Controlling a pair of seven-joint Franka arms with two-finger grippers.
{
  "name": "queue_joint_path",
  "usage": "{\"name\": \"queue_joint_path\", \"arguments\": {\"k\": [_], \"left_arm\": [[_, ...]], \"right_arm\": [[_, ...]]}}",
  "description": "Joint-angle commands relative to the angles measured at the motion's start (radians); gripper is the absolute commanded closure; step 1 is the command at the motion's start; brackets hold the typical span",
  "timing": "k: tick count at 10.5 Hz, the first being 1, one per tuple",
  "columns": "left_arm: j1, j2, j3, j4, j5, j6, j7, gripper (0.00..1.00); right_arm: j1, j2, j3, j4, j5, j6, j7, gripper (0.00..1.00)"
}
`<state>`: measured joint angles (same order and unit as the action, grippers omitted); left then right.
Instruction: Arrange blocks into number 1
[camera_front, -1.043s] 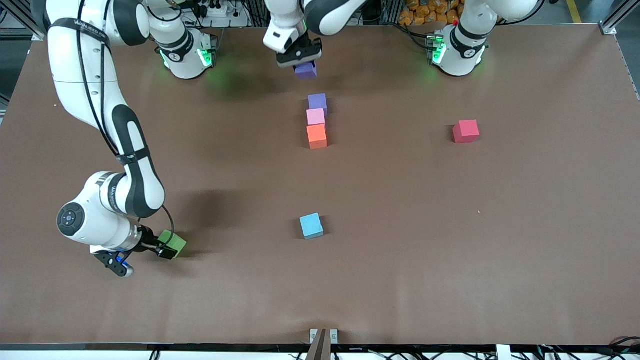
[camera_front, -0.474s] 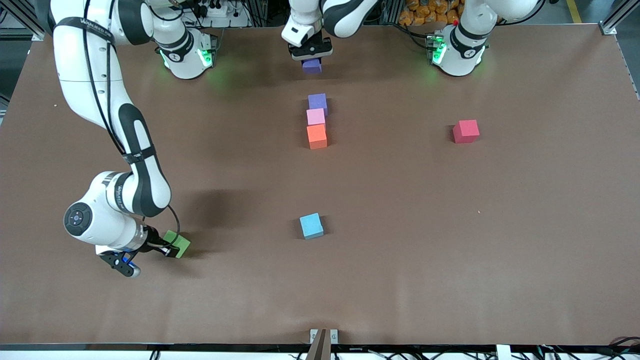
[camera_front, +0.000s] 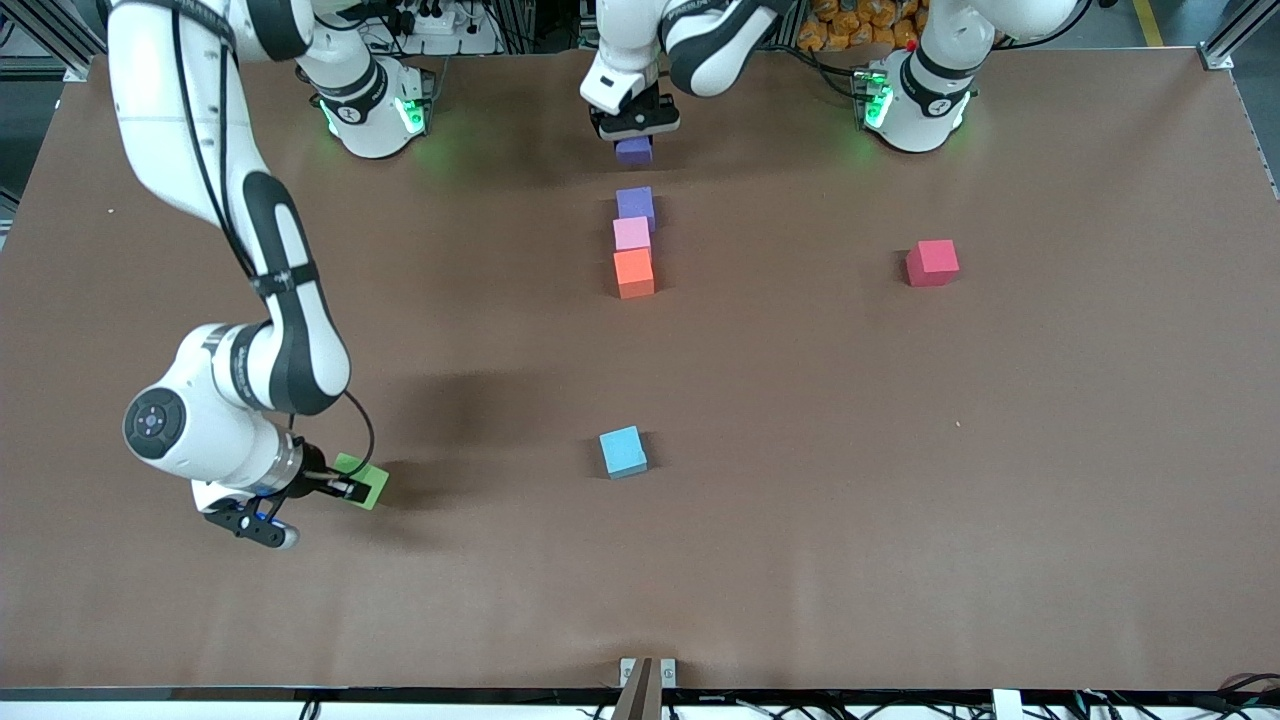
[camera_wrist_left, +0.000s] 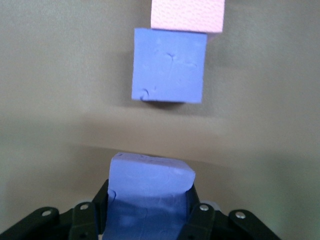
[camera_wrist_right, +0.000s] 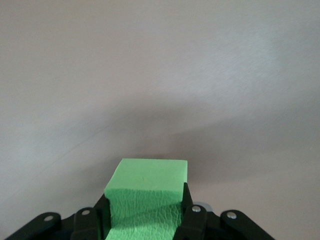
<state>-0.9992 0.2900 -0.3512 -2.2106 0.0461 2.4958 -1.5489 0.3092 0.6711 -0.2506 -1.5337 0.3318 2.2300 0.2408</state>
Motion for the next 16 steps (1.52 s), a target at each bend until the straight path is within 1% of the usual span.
{"name": "queue_joint_path", "arguments": {"k": [1,3,6,7,9,10,11,12,13,14,16], "left_arm": [[0.016,0.046,-0.006,-0.005,-0.002,0.057,0.029,1.0],[0.017,0.078,0.0,0.015,-0.002,0.064,0.047,1.0],[0.062,0.11,0.001,0.052,0.0,0.066,0.075,1.0],[0.062,0.116,0.003,0.055,0.001,0.066,0.088,1.0],[0.088,0.127,0.006,0.061,0.046,0.066,0.089,1.0],[0.091,0.136,0.006,0.066,0.051,0.066,0.09,1.0],[0.096,0.147,0.008,0.075,0.051,0.066,0.092,1.0],[0.109,0.152,0.006,0.083,0.061,0.066,0.093,1.0],[0.125,0.155,0.006,0.086,0.069,0.064,0.093,0.88],[0.128,0.155,0.006,0.097,0.069,0.064,0.098,0.01],[0.122,0.153,0.006,0.101,0.069,0.058,0.09,0.0]], "right_arm": [[0.057,-0.151,-0.009,-0.146,-0.005,0.007,-0.026,0.5],[0.099,-0.226,-0.006,-0.219,-0.005,0.014,-0.026,0.5],[0.177,-0.284,-0.006,-0.278,-0.007,0.02,-0.02,0.5],[0.191,-0.313,-0.006,-0.313,-0.007,0.04,-0.017,0.5],[0.221,-0.379,-0.001,-0.422,-0.004,0.097,-0.014,0.5],[0.229,-0.411,0.023,-0.475,-0.004,0.129,-0.012,0.5],[0.235,-0.433,0.045,-0.502,-0.004,0.141,-0.012,0.5],[0.252,-0.441,0.048,-0.505,-0.004,0.139,-0.012,0.5],[0.261,-0.446,0.054,-0.506,-0.004,0.138,-0.012,0.5],[0.269,-0.453,0.062,-0.513,-0.004,0.138,-0.012,0.5],[0.278,-0.467,0.085,-0.54,-0.005,0.14,-0.012,0.5]]}}
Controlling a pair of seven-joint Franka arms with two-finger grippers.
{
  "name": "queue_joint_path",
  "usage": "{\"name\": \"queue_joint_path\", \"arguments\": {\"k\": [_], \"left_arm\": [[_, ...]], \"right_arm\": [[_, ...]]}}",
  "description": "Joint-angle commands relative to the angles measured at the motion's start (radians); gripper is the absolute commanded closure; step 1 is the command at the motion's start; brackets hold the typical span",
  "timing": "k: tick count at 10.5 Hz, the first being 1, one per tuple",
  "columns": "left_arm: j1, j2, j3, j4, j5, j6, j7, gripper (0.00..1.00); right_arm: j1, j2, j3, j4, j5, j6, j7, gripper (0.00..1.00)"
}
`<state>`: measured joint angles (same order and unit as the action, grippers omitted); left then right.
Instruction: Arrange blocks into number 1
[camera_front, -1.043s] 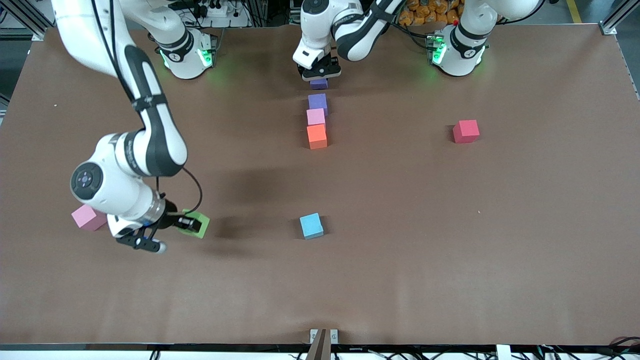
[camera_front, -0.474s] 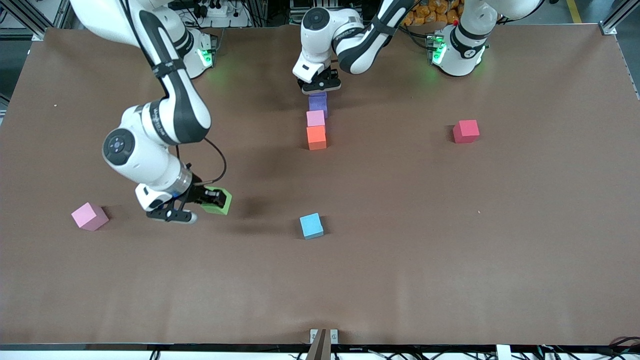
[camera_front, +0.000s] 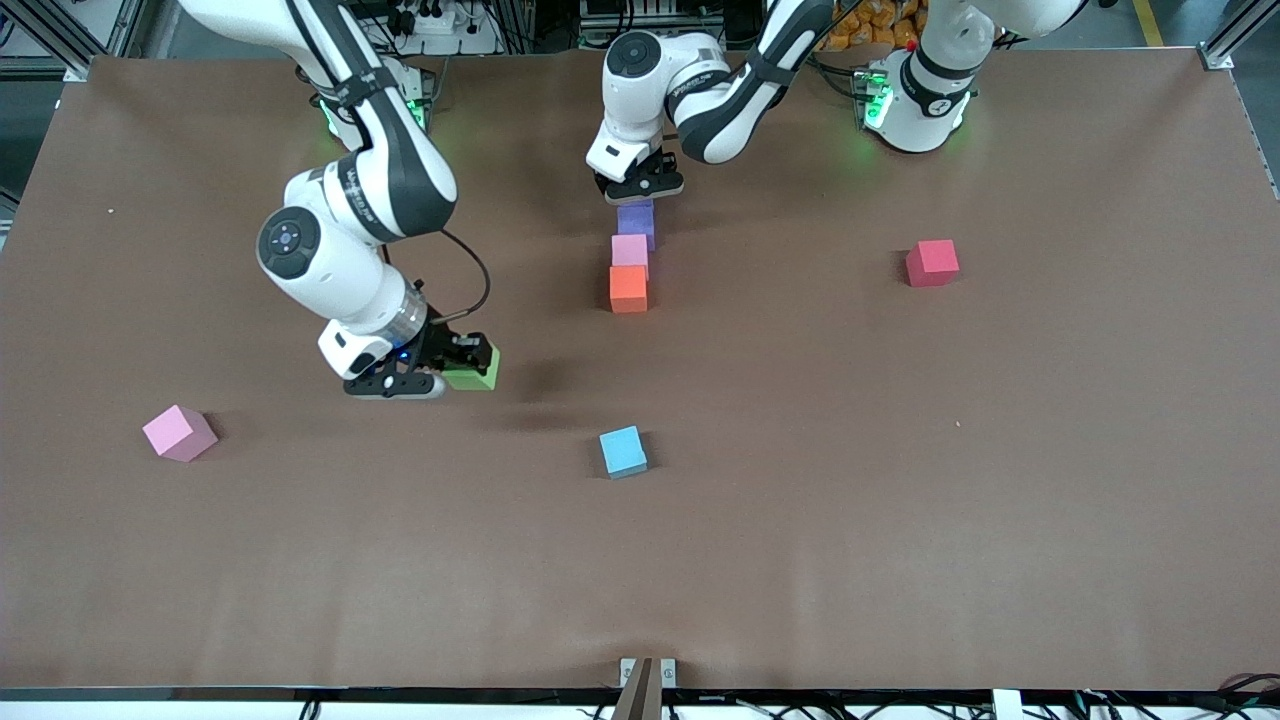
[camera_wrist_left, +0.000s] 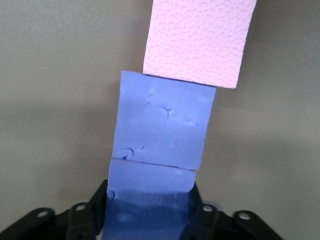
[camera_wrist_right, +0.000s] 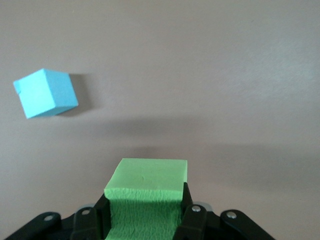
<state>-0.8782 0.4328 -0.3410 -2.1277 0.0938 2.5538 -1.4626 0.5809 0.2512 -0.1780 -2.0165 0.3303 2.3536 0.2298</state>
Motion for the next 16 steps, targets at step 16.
{"name": "queue_joint_path", "arguments": {"k": [16], "left_arm": [[0.566,-0.167,0.004,0.209,0.119,-0.38,0.31,0.0]], "right_arm": [[0.221,0.178,0.014,0.111,-0.005,0.07,0.207,0.5]]}}
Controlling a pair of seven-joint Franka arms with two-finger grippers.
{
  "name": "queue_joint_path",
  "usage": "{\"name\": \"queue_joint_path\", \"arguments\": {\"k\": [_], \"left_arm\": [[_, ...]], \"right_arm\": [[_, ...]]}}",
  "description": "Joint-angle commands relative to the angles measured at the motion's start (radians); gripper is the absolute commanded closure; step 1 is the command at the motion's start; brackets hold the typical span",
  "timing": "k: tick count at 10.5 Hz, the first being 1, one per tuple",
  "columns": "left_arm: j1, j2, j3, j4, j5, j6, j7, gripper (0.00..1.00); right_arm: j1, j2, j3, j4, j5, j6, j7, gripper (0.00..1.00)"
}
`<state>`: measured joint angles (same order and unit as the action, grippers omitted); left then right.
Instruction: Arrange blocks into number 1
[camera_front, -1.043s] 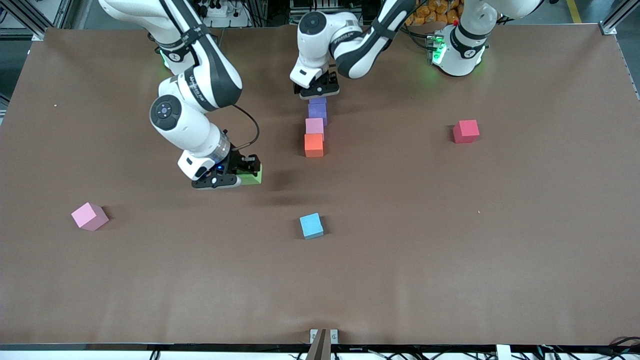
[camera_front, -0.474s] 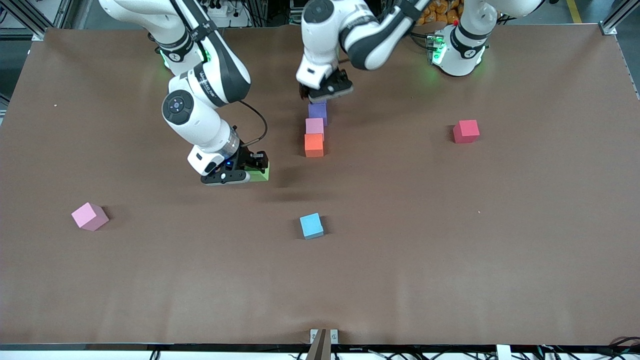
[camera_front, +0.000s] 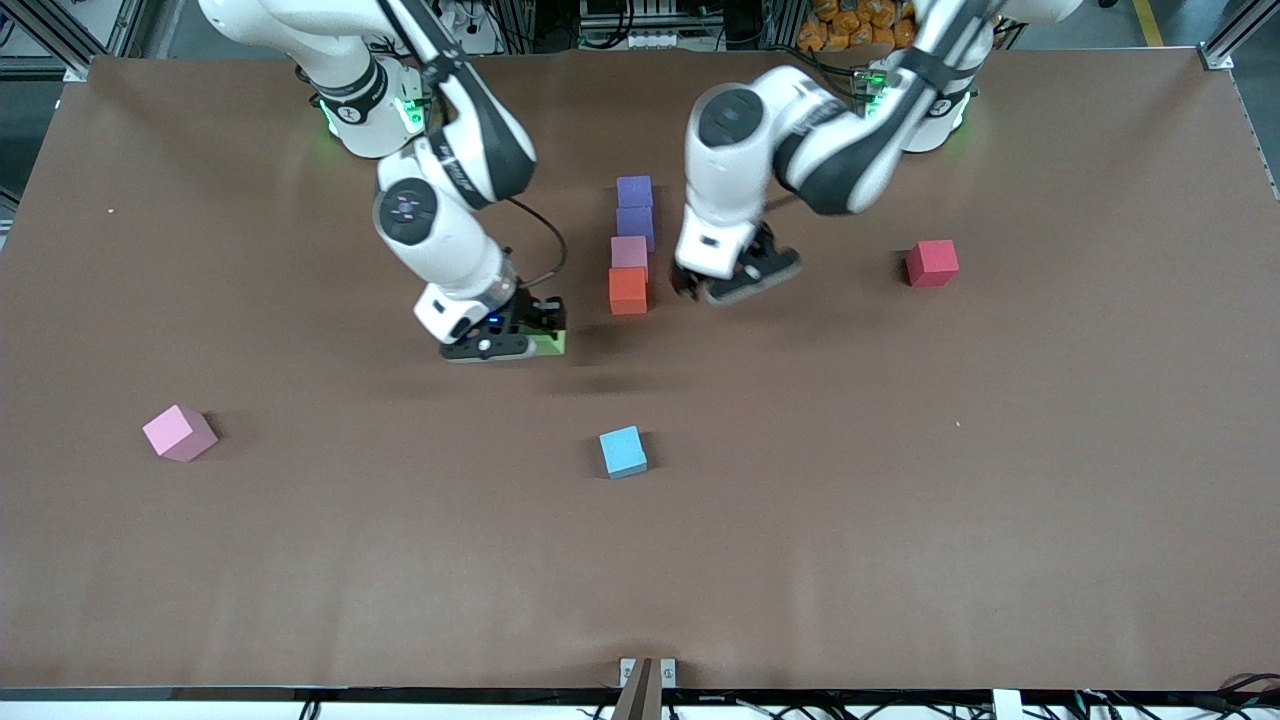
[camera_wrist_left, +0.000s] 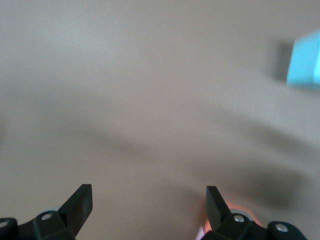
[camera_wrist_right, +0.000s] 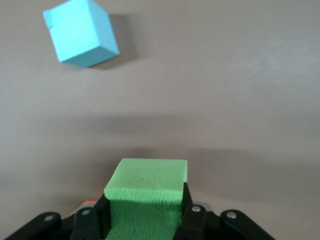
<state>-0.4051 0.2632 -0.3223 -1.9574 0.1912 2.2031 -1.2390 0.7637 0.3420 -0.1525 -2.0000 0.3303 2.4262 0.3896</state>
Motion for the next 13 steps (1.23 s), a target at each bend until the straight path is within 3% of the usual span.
{"name": "queue_joint_path", "arguments": {"k": [1,5,8,10,13], "left_arm": [[0.164,0.007,-0.015,0.06,0.028,-0.029,0.16,0.0],[0.376,0.03,-0.017,0.15,0.091,-0.029,0.398,0.0],[0.413,-0.01,-0.02,0.149,0.09,-0.08,0.464,0.0],[0.445,-0.054,-0.018,0.147,0.074,-0.185,0.588,0.0],[0.468,-0.099,-0.014,0.14,-0.021,-0.256,0.7,0.0]], "right_arm": [[0.066,0.121,-0.015,0.127,-0.007,-0.004,0.061,0.5],[0.152,0.212,-0.05,0.222,-0.014,-0.012,0.133,0.5],[0.189,0.23,-0.048,0.227,-0.011,-0.01,0.17,0.5],[0.21,0.244,-0.048,0.228,-0.013,-0.006,0.19,0.5],[0.224,0.261,-0.048,0.225,-0.014,-0.001,0.196,0.5]]}}
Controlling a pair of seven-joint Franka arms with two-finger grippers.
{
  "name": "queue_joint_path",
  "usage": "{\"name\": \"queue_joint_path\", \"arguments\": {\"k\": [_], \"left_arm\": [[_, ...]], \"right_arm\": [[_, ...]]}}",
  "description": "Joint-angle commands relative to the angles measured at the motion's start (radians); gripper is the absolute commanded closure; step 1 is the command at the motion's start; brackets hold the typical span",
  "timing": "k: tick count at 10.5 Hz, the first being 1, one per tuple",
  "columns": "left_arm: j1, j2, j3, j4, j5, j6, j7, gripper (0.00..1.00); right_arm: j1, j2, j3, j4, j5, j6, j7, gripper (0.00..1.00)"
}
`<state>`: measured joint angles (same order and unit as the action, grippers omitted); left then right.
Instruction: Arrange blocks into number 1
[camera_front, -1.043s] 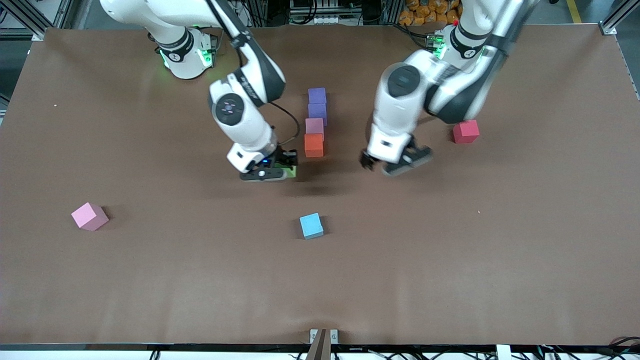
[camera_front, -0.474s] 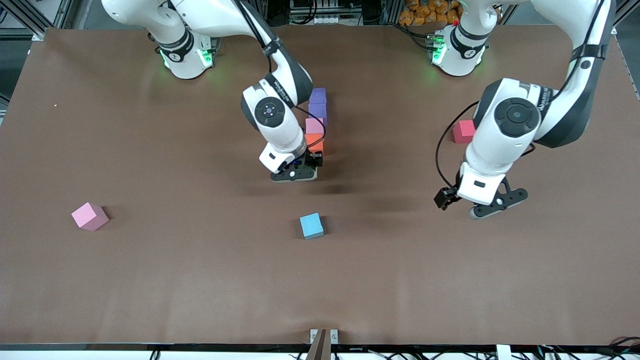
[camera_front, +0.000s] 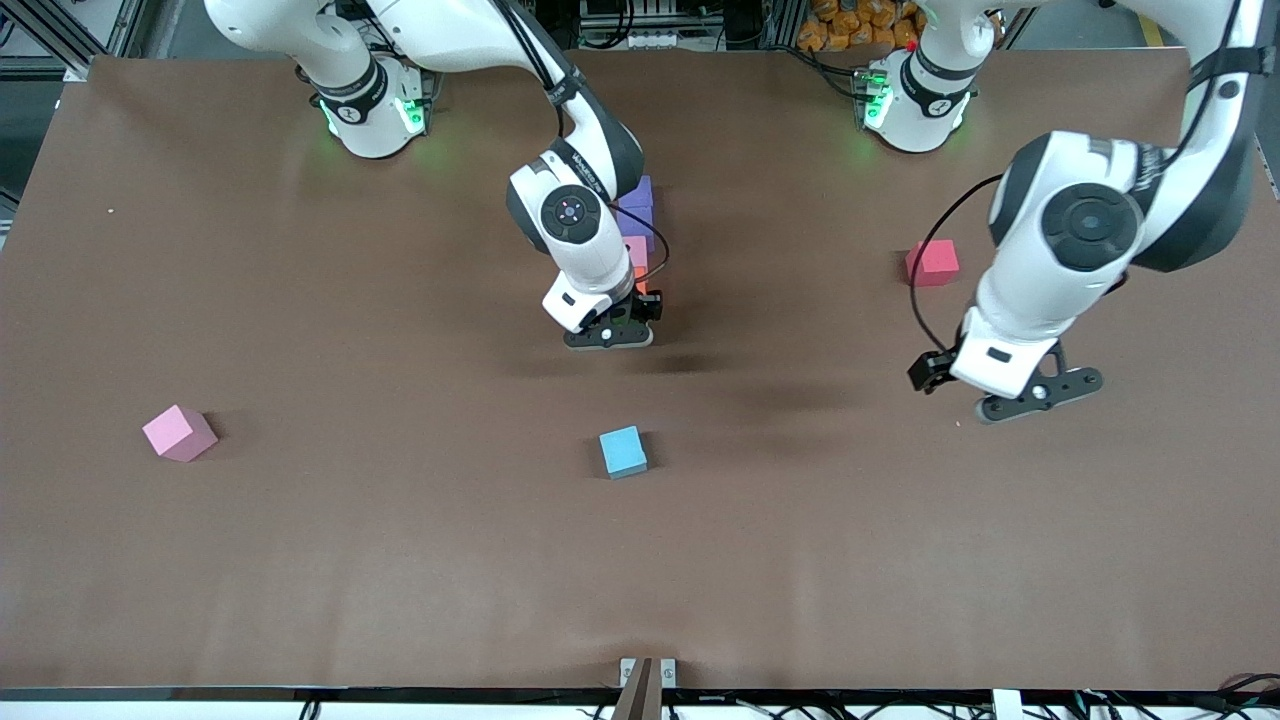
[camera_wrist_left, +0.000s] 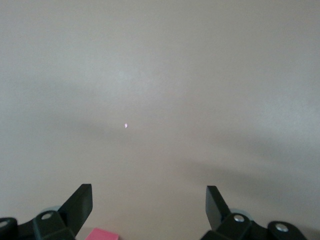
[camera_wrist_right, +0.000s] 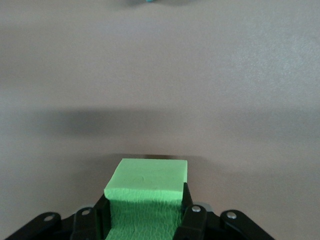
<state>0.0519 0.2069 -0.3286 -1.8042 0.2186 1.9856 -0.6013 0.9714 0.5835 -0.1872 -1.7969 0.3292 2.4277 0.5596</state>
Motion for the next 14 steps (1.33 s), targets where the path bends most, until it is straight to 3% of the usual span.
{"name": "queue_joint_path", "arguments": {"k": [1,4,5,7,9,11,14], "left_arm": [[0.0,-0.064,0.032,-0.014,-0.085,-0.08,0.127,0.0],[-0.13,-0.147,0.215,-0.011,-0.185,-0.165,0.256,0.0],[-0.145,-0.167,0.244,-0.003,-0.197,-0.186,0.258,0.0],[-0.144,-0.207,0.266,0.047,-0.199,-0.264,0.32,0.0],[-0.129,-0.19,0.284,0.184,-0.224,-0.368,0.385,0.0],[-0.103,-0.181,0.283,0.282,-0.232,-0.427,0.397,0.0],[-0.096,-0.185,0.28,0.351,-0.231,-0.505,0.495,0.0]], "right_arm": [[0.021,0.019,-0.014,0.021,-0.013,-0.002,0.026,0.5],[0.029,0.025,-0.014,0.022,-0.013,-0.002,0.026,0.49],[0.032,0.029,-0.014,0.022,-0.013,-0.001,0.026,0.47],[0.041,0.03,-0.014,0.021,-0.013,0.002,0.026,0.38],[0.047,0.029,-0.015,0.021,-0.015,0.004,0.026,0.0],[0.04,0.009,-0.014,0.019,-0.013,-0.004,0.026,0.0],[-0.046,-0.111,-0.015,0.016,-0.016,-0.076,0.025,0.0]]}}
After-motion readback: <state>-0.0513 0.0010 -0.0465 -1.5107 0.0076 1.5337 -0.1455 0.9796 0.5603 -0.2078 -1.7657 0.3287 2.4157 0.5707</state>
